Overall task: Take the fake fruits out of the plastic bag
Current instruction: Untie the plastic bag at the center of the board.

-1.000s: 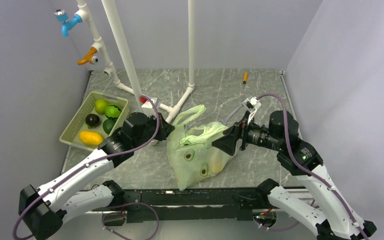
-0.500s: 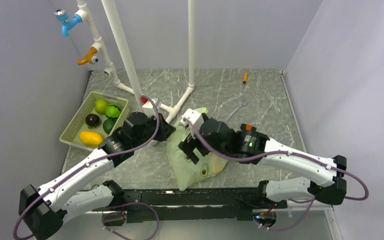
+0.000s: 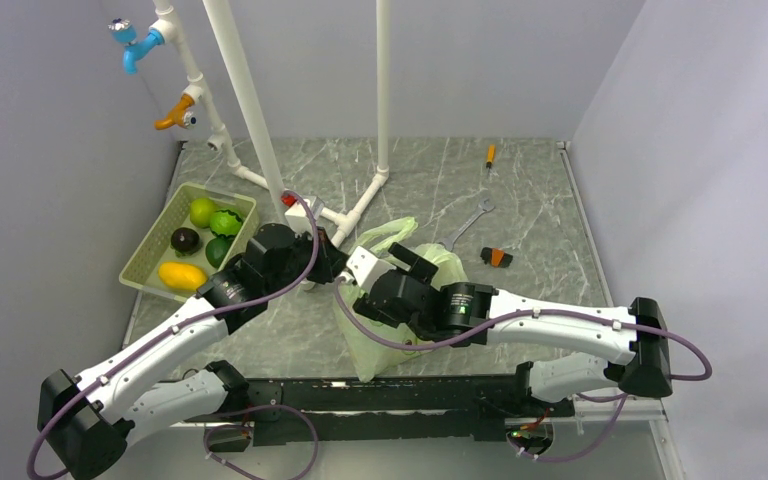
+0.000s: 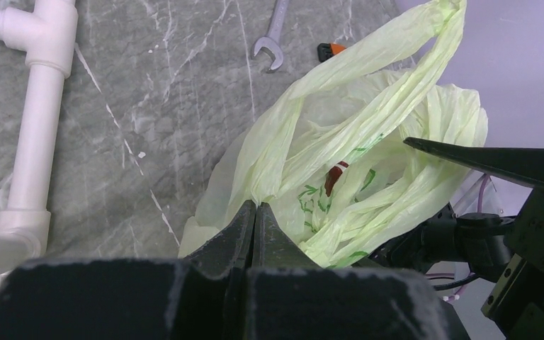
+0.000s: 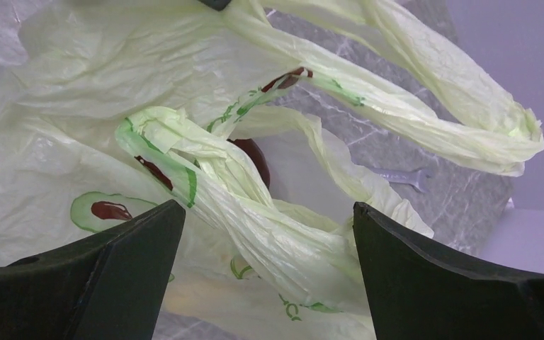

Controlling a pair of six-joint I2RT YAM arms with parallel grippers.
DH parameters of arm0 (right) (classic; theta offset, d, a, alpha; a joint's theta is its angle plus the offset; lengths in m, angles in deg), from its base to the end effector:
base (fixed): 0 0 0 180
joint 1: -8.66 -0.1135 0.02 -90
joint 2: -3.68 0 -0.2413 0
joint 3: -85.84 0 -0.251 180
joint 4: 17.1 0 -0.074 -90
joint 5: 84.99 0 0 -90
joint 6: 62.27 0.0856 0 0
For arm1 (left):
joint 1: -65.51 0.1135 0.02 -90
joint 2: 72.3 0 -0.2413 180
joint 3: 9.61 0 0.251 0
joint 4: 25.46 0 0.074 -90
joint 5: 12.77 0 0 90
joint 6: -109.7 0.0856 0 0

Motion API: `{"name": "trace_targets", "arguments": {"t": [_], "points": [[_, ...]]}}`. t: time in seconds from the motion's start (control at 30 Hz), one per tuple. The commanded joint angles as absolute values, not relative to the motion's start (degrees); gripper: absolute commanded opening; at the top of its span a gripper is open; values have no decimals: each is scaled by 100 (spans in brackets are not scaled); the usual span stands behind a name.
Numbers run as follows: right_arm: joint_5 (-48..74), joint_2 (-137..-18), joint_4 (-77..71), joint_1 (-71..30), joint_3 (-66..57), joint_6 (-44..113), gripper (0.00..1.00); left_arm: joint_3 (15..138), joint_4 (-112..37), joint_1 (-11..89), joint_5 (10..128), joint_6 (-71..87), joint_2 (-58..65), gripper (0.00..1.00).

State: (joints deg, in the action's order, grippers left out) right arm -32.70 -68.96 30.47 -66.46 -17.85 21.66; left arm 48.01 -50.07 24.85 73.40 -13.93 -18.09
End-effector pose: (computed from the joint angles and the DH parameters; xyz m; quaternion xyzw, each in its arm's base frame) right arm 0.1278 0.2771 0.2616 -0.4705 0.7435 -0.0350 0.4738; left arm 0.2072 -0.1855 0.2665 0.0694 0.8219 -0.3629 0.4334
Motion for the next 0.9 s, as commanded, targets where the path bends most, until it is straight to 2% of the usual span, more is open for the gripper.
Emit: {"name": "trace_targets", "arguments": {"t": [0.0, 0.2, 0.33, 0.4, 0.5, 0.57, 0.67, 0.73, 0.87], "points": [[-3383, -6750, 2434, -6668, -1829, 1990, 90, 4968, -4889, 2530, 7209, -1372, -1896, 0], [-3179, -7126, 2627, -6659, -1789, 1991, 92, 4994, -4933, 2540, 7208, -1360, -1937, 0], [-3937, -7302, 2328, -6552, -1849, 2101, 89, 4941, -4888, 2542, 7145, -1419, -1963, 0], [-4349, -7276, 2073, -6505, -1898, 2136, 79, 4934, -4908, 2537, 7148, -1416, -1973, 0], [-4787, -7090, 1697, -6352, -1971, 2183, 43, 4935, -4911, 2541, 7195, -1394, -1975, 0], [-4888, -6932, 1574, -6124, -1991, 2331, 32, 4977, -4858, 2556, 7174, -1371, -1938, 0], [-4473, -6637, 1934, -5366, -1794, 2948, 9, 5160, -4761, 2601, 6981, -1337, -1759, 0], [-3951, -6333, 2011, -4876, -1767, 3325, 0, 5406, -4707, 2613, 6864, -1301, -1573, 0], [-2693, -5498, 1810, -3940, -1860, 3814, 0, 6215, -4652, 2672, 6639, -1132, -961, 0]]}}
